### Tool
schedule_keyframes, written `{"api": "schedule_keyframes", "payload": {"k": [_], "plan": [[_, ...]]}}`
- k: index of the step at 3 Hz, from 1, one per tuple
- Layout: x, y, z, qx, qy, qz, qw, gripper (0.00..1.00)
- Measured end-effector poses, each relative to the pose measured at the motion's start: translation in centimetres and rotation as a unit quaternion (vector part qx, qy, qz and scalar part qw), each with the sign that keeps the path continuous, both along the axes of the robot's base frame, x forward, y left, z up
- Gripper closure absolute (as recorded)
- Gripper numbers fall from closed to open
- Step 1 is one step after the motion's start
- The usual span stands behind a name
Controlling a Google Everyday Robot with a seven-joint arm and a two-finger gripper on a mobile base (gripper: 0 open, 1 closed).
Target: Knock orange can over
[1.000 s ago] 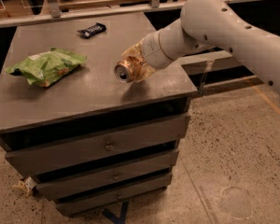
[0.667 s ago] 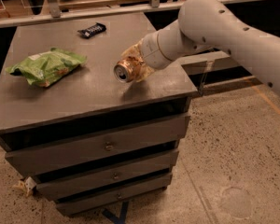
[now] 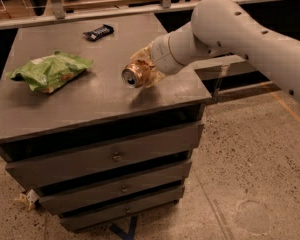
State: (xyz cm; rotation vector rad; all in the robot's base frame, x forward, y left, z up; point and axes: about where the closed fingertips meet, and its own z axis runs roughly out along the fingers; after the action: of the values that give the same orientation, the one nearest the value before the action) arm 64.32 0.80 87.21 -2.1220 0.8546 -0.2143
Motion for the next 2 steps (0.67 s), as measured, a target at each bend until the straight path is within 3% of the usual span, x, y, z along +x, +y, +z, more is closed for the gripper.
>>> {"api": "schedule_keyframes", "payload": {"k": [2], "plan": [[-0.82, 0.22, -0.58, -0.012, 0.018, 0.02, 0.9996, 0.12]]}}
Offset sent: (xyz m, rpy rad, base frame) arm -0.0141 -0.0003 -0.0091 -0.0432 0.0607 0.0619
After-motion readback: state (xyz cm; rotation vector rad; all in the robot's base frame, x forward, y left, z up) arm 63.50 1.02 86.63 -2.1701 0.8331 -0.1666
